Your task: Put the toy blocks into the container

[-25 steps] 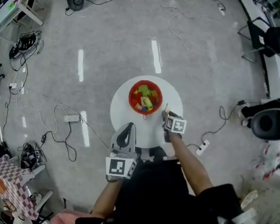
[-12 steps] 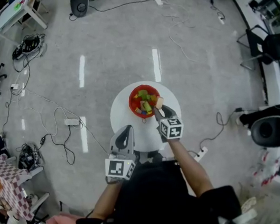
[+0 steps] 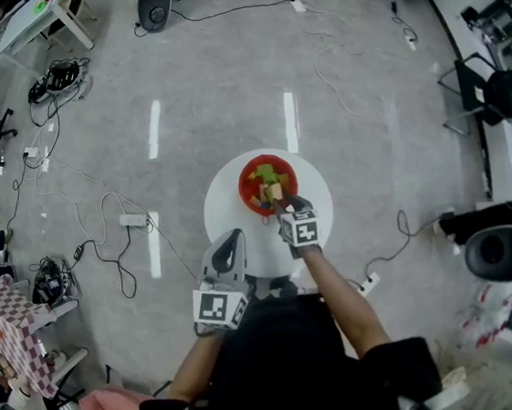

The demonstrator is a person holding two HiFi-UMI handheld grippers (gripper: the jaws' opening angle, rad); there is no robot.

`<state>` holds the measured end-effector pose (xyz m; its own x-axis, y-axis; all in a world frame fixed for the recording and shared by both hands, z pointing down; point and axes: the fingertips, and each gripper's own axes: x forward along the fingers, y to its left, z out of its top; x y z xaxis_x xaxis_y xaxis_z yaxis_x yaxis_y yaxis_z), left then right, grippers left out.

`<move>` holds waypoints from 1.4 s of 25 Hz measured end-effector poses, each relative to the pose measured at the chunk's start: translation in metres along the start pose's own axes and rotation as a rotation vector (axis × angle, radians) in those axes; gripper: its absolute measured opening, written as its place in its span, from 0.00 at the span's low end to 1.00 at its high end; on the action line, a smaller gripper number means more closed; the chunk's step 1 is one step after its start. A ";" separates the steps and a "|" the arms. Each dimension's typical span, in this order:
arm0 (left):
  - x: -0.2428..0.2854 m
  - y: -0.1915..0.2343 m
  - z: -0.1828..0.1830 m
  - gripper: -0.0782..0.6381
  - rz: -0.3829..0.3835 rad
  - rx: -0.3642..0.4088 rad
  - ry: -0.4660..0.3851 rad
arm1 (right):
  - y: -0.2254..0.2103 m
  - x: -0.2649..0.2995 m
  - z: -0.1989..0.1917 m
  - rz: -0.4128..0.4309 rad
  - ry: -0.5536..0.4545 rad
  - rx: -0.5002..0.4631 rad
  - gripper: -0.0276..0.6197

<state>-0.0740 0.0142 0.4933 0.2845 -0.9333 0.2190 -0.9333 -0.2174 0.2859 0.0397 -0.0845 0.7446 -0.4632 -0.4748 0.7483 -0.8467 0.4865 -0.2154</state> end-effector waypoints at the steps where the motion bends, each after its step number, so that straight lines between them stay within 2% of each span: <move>1: 0.000 0.000 0.000 0.11 0.000 0.000 -0.001 | 0.000 -0.001 0.001 0.002 -0.005 0.002 0.26; 4: 0.000 -0.002 0.002 0.11 -0.003 0.003 -0.003 | 0.003 -0.014 0.007 0.013 -0.012 0.024 0.26; 8: -0.001 -0.007 0.008 0.11 -0.010 0.013 -0.020 | 0.005 -0.040 0.024 0.026 -0.082 0.047 0.25; 15: -0.002 -0.012 0.017 0.11 -0.012 0.031 -0.040 | 0.013 -0.109 0.071 -0.015 -0.296 0.021 0.05; 19: -0.008 -0.016 0.021 0.11 -0.016 0.046 -0.050 | 0.032 -0.157 0.086 -0.007 -0.423 0.000 0.04; 22: -0.014 -0.020 0.022 0.11 -0.017 0.043 -0.054 | 0.050 -0.194 0.089 0.031 -0.507 0.004 0.04; 26: -0.017 -0.021 0.016 0.11 -0.015 0.043 -0.045 | 0.065 -0.222 0.073 0.071 -0.531 0.007 0.04; 35: -0.012 -0.021 0.018 0.11 -0.014 0.041 -0.055 | 0.071 -0.225 0.070 0.089 -0.533 -0.042 0.04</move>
<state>-0.0614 0.0252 0.4677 0.2862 -0.9442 0.1629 -0.9377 -0.2411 0.2500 0.0657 0.0055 0.5167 -0.6109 -0.7310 0.3042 -0.7917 0.5660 -0.2300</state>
